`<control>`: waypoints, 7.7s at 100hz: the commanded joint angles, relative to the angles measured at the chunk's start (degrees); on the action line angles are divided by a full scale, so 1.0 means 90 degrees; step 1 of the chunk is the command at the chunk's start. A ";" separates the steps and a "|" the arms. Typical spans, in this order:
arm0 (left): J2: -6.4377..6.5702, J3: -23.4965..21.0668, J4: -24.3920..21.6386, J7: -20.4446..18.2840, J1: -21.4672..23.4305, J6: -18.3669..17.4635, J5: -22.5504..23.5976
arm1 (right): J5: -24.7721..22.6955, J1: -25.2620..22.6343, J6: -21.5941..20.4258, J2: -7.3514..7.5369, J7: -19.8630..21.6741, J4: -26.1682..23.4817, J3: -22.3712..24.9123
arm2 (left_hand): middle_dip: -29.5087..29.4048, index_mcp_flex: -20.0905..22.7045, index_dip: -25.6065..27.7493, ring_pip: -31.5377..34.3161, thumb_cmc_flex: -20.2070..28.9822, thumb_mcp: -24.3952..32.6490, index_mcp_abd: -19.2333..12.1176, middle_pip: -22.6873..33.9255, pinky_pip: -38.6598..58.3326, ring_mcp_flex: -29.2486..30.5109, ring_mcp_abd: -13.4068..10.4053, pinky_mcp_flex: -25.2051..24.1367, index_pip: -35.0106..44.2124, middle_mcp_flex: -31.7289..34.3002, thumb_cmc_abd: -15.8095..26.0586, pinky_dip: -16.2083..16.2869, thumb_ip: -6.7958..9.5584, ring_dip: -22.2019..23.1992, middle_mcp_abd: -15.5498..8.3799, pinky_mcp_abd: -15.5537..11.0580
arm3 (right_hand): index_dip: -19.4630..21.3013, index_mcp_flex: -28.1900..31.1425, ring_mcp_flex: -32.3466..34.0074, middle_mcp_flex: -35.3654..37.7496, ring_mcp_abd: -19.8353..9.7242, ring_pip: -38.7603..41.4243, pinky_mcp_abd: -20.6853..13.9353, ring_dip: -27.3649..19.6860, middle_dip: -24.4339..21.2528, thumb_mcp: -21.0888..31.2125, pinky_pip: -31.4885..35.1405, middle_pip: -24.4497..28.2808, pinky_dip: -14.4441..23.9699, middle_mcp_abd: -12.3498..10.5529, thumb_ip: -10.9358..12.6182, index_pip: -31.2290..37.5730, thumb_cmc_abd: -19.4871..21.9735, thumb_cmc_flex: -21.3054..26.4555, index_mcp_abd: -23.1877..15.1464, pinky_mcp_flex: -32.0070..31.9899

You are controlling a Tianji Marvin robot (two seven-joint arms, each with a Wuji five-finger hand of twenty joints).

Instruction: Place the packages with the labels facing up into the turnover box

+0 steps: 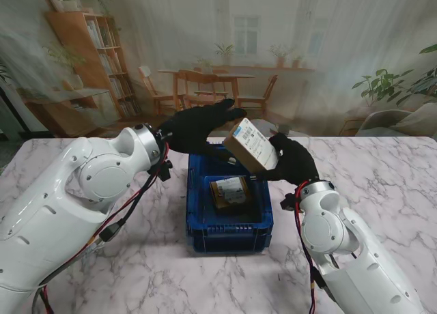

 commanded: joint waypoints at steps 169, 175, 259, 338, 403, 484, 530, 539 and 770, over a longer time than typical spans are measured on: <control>0.0121 0.2649 0.1098 -0.1640 -0.2434 0.0162 0.0869 | -0.1468 -0.0066 -0.0143 0.0237 0.0287 -0.0238 -0.0485 | 0.0491 -0.0249 0.0144 -0.0116 -0.0068 0.0136 0.0548 0.0038 -0.0191 -0.0074 -0.0521 -0.0123 0.0054 -0.0043 -0.0907 0.0162 -0.0208 0.0147 -0.0298 -0.0701 | 0.0189 0.0944 0.0144 0.1408 0.0105 0.0477 0.0086 0.0177 0.0579 0.2303 0.0219 0.1412 0.0163 -0.0682 0.0337 0.2334 0.1189 0.1742 -0.3235 -0.0133; 0.0120 0.2685 0.1131 -0.1637 -0.2466 0.0130 0.0889 | -0.1450 -0.0068 -0.0132 0.0236 0.0294 -0.0244 -0.0486 | 0.0544 -0.0196 0.0188 -0.0079 0.0024 0.0160 0.0509 0.0041 -0.0131 -0.0003 -0.0542 -0.0094 0.0092 -0.0054 -0.0928 0.0201 -0.0163 0.0211 -0.0384 -0.0716 | 0.0188 0.0940 0.0145 0.1409 0.0103 0.0479 0.0094 0.0177 0.0579 0.2295 0.0219 0.1409 0.0164 -0.0676 0.0334 0.2331 0.1197 0.1732 -0.3235 -0.0132; 0.0001 0.3155 0.1430 -0.1330 -0.2649 0.0438 0.0673 | -0.1452 -0.0108 -0.0132 0.0223 0.0220 -0.0277 -0.0479 | 0.2271 0.1005 0.1831 0.0820 0.1450 0.0376 -0.0164 0.1319 0.1495 0.1662 -0.0869 0.0752 0.0979 0.2048 -0.0624 0.1329 0.0112 0.1905 -0.1031 -0.0702 | -0.0213 0.0725 0.0144 0.1402 0.0079 0.0534 0.0070 0.0190 0.0608 0.2218 0.0223 0.1450 0.0181 -0.0667 0.0331 0.2066 0.1269 0.1599 -0.2725 -0.0149; -0.0113 0.3036 0.1503 -0.0881 -0.2305 0.1091 0.0809 | -0.0888 -0.0438 -0.0025 0.0154 0.0182 -0.0526 -0.0191 | 0.4510 0.1280 0.3681 0.1898 0.2813 0.1369 -0.0286 0.2623 0.2836 0.2705 -0.0964 0.1825 0.2675 0.2970 -0.0506 0.1424 0.0413 0.3335 -0.1239 -0.0888 | -0.1929 -0.0045 -0.1171 -0.0078 0.0588 -0.0038 0.0228 -0.0145 0.0285 -0.1077 -0.0118 0.0576 0.0160 -0.0184 0.1005 -0.2044 0.2185 -0.0425 -0.0690 -0.0931; -0.0134 0.2400 0.1355 -0.0374 -0.1529 0.1162 0.0898 | 0.0163 -0.1272 -0.0237 -0.0061 -0.0447 -0.0881 0.0624 | 0.4582 0.1269 0.3615 0.1977 0.2803 0.1309 -0.0311 0.2561 0.2965 0.2687 -0.0875 0.1809 0.2934 0.3025 -0.0480 0.1403 0.0310 0.3337 -0.1210 -0.0823 | -0.1952 -0.1345 -0.3594 -0.2815 0.0698 -0.1542 0.0084 -0.0958 -0.0912 -0.0738 -0.1339 -0.1194 0.0173 0.0128 0.1083 -0.2487 0.2579 -0.0771 -0.0987 -0.2372; -0.0042 0.1987 0.0911 -0.0097 -0.0410 0.1191 0.1434 | 0.1342 -0.1671 -0.0953 -0.0546 -0.2189 -0.0295 0.1194 | 0.3864 0.1532 0.3549 0.2047 0.2740 0.0948 -0.0248 0.2738 0.3157 0.2725 -0.0703 0.1774 0.2779 0.3060 -0.0402 0.1387 0.0204 0.3270 -0.1093 -0.0640 | -0.1731 -0.1357 -0.4014 -0.3065 0.0485 -0.1958 -0.0057 -0.1056 -0.0996 -0.0789 -0.2743 -0.1337 0.0510 0.0027 0.1191 -0.2403 0.4087 -0.0821 -0.1235 -0.2724; -0.0037 0.1928 0.0890 0.0130 -0.0035 0.1217 0.1633 | 0.1308 -0.1703 -0.0920 -0.0556 -0.2257 -0.0201 0.1203 | 0.3260 0.1536 0.3448 0.1995 0.2731 0.0644 -0.0139 0.2747 0.3150 0.2633 -0.0595 0.1669 0.2592 0.2986 -0.0057 0.1346 0.0086 0.3170 -0.1013 -0.0576 | -0.1686 -0.1374 -0.4123 -0.3188 0.0489 -0.1924 -0.0048 -0.1028 -0.0975 -0.0867 -0.3025 -0.1255 0.0773 0.0055 0.1238 -0.2301 0.4186 -0.0705 -0.1241 -0.2736; -0.0048 0.1967 0.0921 0.0182 -0.0021 0.1279 0.1610 | 0.1310 -0.1700 -0.0908 -0.0553 -0.2239 -0.0195 0.1201 | 0.3250 0.1557 0.3468 0.2015 0.2743 0.0598 -0.0136 0.2757 0.3178 0.2633 -0.0585 0.1666 0.2593 0.2998 -0.0033 0.1359 0.0064 0.3165 -0.1003 -0.0556 | -0.1684 -0.1388 -0.4132 -0.3213 0.0476 -0.1926 -0.0050 -0.1028 -0.0979 -0.0875 -0.3067 -0.1256 0.0815 0.0049 0.1241 -0.2299 0.4186 -0.0701 -0.1241 -0.2738; -0.0310 -0.1661 -0.0264 0.3168 0.2797 -0.0375 0.2063 | 0.0749 -0.1778 -0.1180 -0.0356 -0.1722 -0.0560 0.1143 | 0.1976 0.1450 0.2410 0.0703 0.1563 -0.0031 -0.0218 0.1124 0.1671 0.1449 -0.0623 0.0138 0.1739 0.1975 0.1592 0.1051 -0.0211 0.1327 -0.0831 0.0279 | -0.2005 -0.0069 -0.3968 -0.2265 0.0109 -0.2305 0.0034 -0.1109 -0.1315 -0.1223 -0.3908 -0.2155 0.1870 -0.0970 0.1212 -0.2289 0.4123 -0.0677 -0.2766 -0.2527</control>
